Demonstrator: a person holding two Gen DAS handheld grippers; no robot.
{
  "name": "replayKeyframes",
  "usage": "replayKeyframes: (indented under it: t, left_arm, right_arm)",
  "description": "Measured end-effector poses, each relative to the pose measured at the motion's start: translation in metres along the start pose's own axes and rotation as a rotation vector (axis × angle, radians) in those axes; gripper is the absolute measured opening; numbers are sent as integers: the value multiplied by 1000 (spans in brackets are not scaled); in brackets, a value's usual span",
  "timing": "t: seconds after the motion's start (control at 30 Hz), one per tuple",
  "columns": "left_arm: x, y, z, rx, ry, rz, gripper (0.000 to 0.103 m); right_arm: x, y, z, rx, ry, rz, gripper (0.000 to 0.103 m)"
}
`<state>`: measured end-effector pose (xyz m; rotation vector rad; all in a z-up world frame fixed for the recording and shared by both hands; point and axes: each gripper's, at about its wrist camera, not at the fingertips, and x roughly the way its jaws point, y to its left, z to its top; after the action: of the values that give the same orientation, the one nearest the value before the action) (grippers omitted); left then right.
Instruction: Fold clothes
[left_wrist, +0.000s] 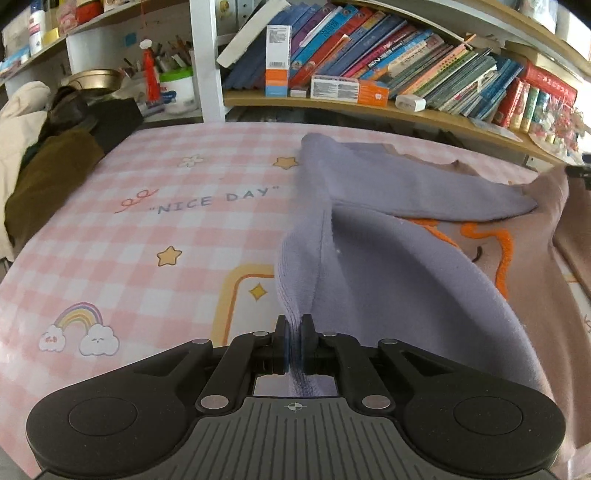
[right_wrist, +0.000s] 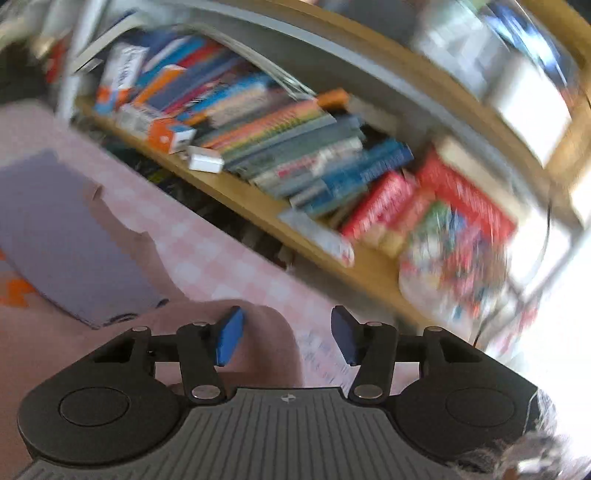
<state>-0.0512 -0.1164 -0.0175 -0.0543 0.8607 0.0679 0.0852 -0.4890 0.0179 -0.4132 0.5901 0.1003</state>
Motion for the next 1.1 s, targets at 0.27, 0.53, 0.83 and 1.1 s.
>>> replayKeyframes:
  t: [0.27,0.53,0.83,1.1]
  left_arm:
    - [6,9,-6,-41,23,7,6]
    - [9,9,-5,-31,35,12,6]
    - [5,13,-9,-47,21,23,6]
    - [7,2,-14,-47,38,0,6]
  right_arm:
    - [-27,-2,-75,217,218,70,50]
    - [-51,36,-97,187,265,144,48]
    - [-29,3,-97,95,267,-62,8]
    - [-8,-30,-96,82,293,-277,25]
